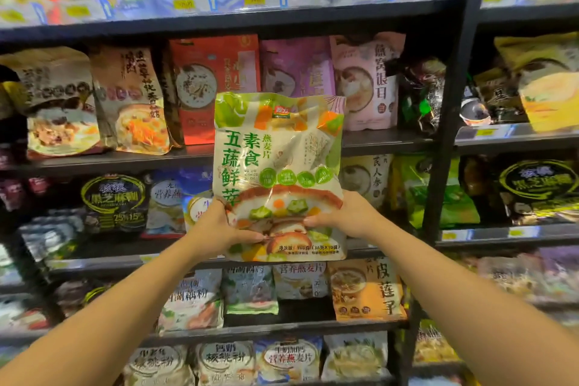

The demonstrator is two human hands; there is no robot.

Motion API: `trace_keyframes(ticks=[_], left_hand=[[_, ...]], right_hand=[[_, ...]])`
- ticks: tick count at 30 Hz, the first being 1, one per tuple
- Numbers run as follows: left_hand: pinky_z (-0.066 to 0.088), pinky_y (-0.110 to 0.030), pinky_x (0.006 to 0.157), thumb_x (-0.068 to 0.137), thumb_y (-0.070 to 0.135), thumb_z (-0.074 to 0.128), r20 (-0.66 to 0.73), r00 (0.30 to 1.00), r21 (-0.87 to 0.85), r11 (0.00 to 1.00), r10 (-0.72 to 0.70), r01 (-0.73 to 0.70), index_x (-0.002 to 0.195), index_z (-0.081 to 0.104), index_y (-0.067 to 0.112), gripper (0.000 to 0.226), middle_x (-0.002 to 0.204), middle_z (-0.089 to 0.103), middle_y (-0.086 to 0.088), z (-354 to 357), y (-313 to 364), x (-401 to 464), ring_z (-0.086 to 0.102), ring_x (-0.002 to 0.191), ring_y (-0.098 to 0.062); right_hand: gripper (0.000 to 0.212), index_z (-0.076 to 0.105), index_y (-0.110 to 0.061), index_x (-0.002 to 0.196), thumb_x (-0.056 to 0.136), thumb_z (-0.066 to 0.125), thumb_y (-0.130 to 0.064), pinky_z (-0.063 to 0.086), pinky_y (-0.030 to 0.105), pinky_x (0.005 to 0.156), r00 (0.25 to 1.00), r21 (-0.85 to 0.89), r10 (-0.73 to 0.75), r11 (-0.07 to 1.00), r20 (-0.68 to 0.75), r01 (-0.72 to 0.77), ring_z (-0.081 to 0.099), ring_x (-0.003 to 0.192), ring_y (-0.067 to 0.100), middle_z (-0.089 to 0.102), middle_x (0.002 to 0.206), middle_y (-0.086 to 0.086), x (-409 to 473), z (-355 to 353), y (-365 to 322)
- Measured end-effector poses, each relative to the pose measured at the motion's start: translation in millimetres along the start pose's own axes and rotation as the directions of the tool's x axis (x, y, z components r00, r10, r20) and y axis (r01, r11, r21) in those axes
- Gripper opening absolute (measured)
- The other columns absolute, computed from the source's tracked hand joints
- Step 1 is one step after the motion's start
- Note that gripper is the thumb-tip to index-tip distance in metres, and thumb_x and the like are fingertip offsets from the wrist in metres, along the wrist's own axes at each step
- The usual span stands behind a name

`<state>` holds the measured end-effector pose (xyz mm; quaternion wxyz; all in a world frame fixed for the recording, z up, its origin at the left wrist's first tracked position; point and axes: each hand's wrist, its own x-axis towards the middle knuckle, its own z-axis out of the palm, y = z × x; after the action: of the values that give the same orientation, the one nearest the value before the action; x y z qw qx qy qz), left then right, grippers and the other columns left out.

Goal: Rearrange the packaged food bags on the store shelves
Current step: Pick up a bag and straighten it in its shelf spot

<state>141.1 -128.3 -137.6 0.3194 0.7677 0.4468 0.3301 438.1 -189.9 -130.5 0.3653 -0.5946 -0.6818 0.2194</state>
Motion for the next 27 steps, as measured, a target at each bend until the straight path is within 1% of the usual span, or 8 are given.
trace_keyframes(ticks=[4,6,9,12,16,21,23,27], left_hand=[[0.049,-0.020,0.095,0.058,0.031,0.101,-0.003,0.999,-0.027,0.998,0.053,-0.054,0.141,0.040,0.024,0.103,0.136,0.057,0.010,-31,-39,-3,0.057,0.125,-0.010],[0.048,-0.026,0.102,0.053,0.037,0.102,-0.012,0.998,-0.054,0.996,0.069,-0.069,0.145,0.038,0.036,0.112,0.138,0.057,0.019,-41,-54,-6,0.057,0.125,-0.004],[0.049,-0.030,0.100,0.046,0.045,0.100,-0.045,0.995,-0.090,0.992,0.088,-0.092,0.126,0.048,0.062,0.097,0.128,0.065,0.027,-49,-74,-7,0.063,0.116,0.005],[0.049,-0.029,0.099,0.045,0.046,0.101,-0.043,0.993,-0.100,0.989,0.106,-0.110,0.120,0.049,0.067,0.094,0.128,0.066,0.028,-46,-85,-3,0.064,0.116,0.005],[0.050,-0.029,0.101,0.053,0.033,0.102,-0.018,0.996,-0.126,0.988,0.090,-0.092,0.130,0.048,0.054,0.096,0.129,0.065,0.027,-33,-91,8,0.063,0.118,0.004],[0.047,-0.005,0.086,0.058,0.023,0.101,-0.029,0.997,-0.149,0.986,0.068,-0.072,0.138,0.043,0.042,0.100,0.126,0.065,0.026,-1,-94,33,0.061,0.115,0.007],[0.049,-0.011,0.089,0.059,0.021,0.101,-0.051,0.997,-0.152,0.986,0.056,-0.064,0.132,0.046,0.043,0.094,0.123,0.067,0.025,15,-98,40,0.062,0.111,0.009],[0.050,-0.038,0.105,0.059,0.010,0.099,-0.088,0.996,-0.139,0.989,0.030,-0.042,0.139,0.054,0.015,0.092,0.127,0.071,0.004,46,-106,58,0.066,0.117,-0.010]], right_hand=[[0.065,0.070,-0.031,0.135,0.076,0.092,-0.043,0.048,0.027,0.097,0.997,0.107,0.059,0.993,-0.055,-0.053,0.065,0.121,0.012,0.073,0.127,-0.011,3,46,-17],[0.060,0.072,-0.031,0.131,0.076,0.092,-0.042,0.049,0.029,0.096,0.996,0.105,0.059,0.993,-0.073,-0.051,0.065,0.119,0.012,0.074,0.125,-0.011,6,66,-23],[0.056,0.073,-0.034,0.125,0.074,0.093,-0.042,0.051,0.031,0.099,0.992,0.110,0.050,0.993,-0.112,-0.038,0.065,0.118,0.011,0.073,0.122,-0.014,12,87,-26],[0.065,0.070,-0.030,0.132,0.073,0.094,-0.041,0.051,0.034,0.102,0.992,0.116,0.068,0.992,-0.106,-0.055,0.064,0.121,0.013,0.072,0.127,-0.010,19,94,-23],[0.065,0.069,-0.028,0.133,0.074,0.093,-0.042,0.051,0.041,0.106,0.993,0.087,0.093,0.992,-0.072,-0.086,0.065,0.121,0.017,0.074,0.126,-0.007,28,86,-9],[0.067,0.068,-0.026,0.135,0.074,0.094,-0.038,0.050,0.043,0.110,0.989,0.131,0.133,0.984,-0.067,-0.124,0.065,0.125,0.018,0.073,0.129,-0.006,42,79,27],[0.068,0.068,-0.024,0.136,0.074,0.095,-0.037,0.050,0.044,0.110,0.987,0.130,0.148,0.982,-0.068,-0.139,0.064,0.125,0.019,0.073,0.130,-0.004,49,77,42],[0.068,0.067,-0.022,0.135,0.073,0.096,-0.031,0.050,0.033,0.103,0.984,0.159,0.164,0.976,-0.075,-0.151,0.064,0.124,0.017,0.072,0.125,-0.008,62,72,73]])
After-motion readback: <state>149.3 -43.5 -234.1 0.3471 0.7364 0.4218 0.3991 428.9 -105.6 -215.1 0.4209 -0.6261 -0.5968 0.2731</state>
